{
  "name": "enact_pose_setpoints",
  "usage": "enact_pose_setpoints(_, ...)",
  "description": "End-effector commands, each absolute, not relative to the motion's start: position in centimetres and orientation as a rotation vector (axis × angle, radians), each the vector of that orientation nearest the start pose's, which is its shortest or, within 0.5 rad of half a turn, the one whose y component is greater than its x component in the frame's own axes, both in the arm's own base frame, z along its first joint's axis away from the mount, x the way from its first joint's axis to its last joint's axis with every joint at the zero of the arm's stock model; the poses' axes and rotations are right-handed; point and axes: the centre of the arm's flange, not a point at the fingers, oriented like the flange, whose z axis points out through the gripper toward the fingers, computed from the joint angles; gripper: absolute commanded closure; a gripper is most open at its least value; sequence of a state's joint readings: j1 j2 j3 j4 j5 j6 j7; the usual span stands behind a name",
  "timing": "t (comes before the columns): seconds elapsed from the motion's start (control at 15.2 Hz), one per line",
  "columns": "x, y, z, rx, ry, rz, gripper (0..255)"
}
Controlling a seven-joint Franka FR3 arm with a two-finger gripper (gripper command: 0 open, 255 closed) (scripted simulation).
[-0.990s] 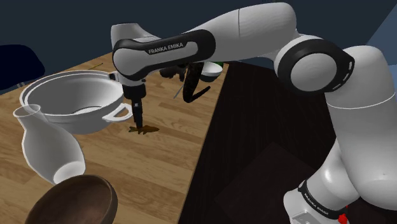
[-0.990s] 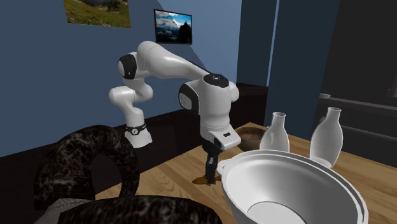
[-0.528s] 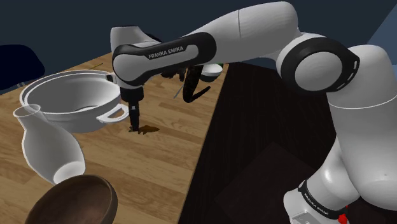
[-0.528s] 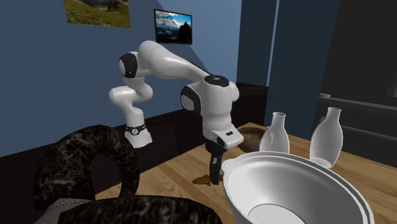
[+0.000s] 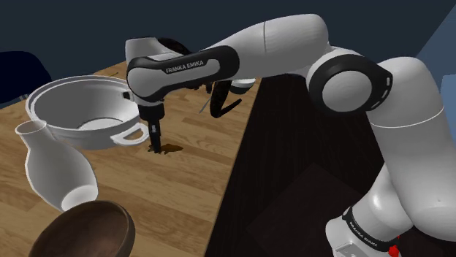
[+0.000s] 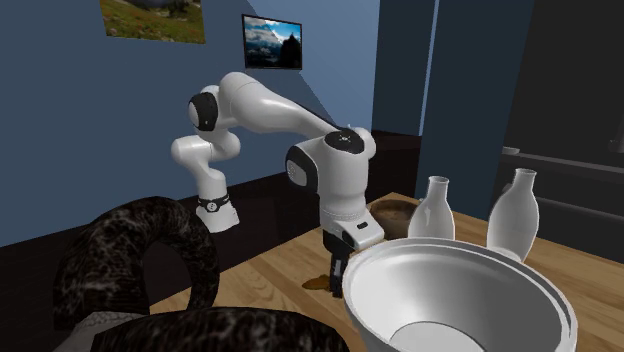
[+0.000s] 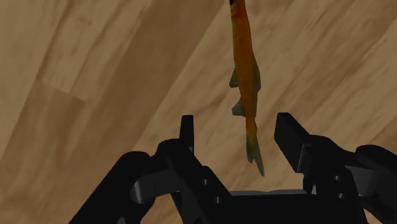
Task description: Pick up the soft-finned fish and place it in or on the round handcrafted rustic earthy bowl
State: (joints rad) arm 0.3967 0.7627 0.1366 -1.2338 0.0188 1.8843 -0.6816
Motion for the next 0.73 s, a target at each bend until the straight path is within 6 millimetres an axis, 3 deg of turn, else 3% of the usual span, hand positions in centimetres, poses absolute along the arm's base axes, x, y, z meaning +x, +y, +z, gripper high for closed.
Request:
enact_pose_setpoints(0.0,65.2,35.9,28.5,-2.508,-1.673,0.121,255)
enact_pose_setpoints(0.33,64.7,35.9,28.2,-2.508,-1.673,0.12,255)
enact_pose_setpoints(0.4,63.3,36.2,28.3,-2.508,-1.673,0.122,255)
enact_pose_setpoints(0.66,63.3,36.2,30.4,-2.508,-1.673,0.122,255)
